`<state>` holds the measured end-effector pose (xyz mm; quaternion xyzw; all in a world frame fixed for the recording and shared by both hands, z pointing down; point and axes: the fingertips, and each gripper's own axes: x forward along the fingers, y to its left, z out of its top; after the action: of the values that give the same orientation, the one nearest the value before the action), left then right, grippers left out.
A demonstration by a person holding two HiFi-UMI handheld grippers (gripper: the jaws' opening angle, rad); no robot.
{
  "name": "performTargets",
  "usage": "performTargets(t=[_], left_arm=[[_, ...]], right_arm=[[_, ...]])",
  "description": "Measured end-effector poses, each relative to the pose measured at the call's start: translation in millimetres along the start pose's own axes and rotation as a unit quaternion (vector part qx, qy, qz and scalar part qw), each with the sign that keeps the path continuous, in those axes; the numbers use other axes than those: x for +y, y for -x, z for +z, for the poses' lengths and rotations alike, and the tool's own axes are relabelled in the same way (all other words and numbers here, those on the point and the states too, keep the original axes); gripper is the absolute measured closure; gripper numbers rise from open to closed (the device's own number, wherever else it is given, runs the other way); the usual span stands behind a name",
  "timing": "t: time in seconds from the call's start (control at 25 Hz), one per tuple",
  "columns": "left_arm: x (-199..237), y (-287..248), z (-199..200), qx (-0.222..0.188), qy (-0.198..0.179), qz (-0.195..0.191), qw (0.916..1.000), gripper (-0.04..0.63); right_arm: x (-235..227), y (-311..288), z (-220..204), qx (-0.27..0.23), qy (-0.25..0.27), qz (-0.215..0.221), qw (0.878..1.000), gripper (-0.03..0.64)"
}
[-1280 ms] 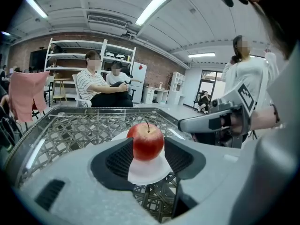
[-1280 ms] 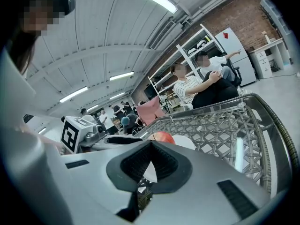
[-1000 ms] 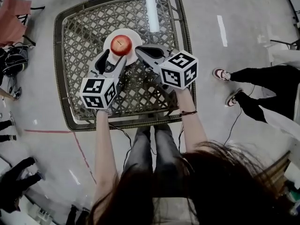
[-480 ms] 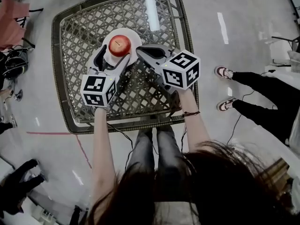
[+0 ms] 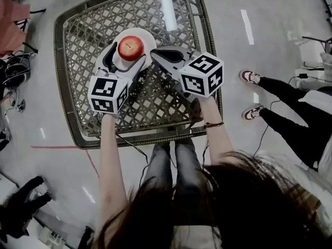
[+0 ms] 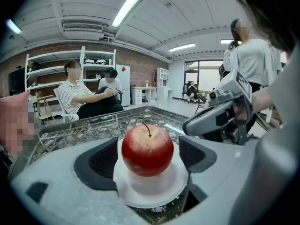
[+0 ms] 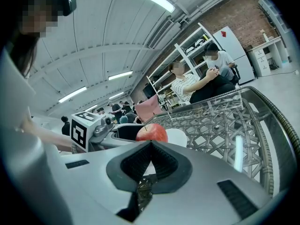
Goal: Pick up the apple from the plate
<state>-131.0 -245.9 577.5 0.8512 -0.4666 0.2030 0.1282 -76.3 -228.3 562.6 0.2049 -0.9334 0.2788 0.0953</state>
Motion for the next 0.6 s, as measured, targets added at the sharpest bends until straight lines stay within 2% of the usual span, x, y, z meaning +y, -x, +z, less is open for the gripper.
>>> performTargets(t=[0.6], left_arm=[[1.4,-16.5,0.2,0.013,-0.013,-0.004,0.9998,0.195]], right_arm=[[-2.6,-0.4,0.5,-0.007,-0.002,0.001,1.000,0.607]])
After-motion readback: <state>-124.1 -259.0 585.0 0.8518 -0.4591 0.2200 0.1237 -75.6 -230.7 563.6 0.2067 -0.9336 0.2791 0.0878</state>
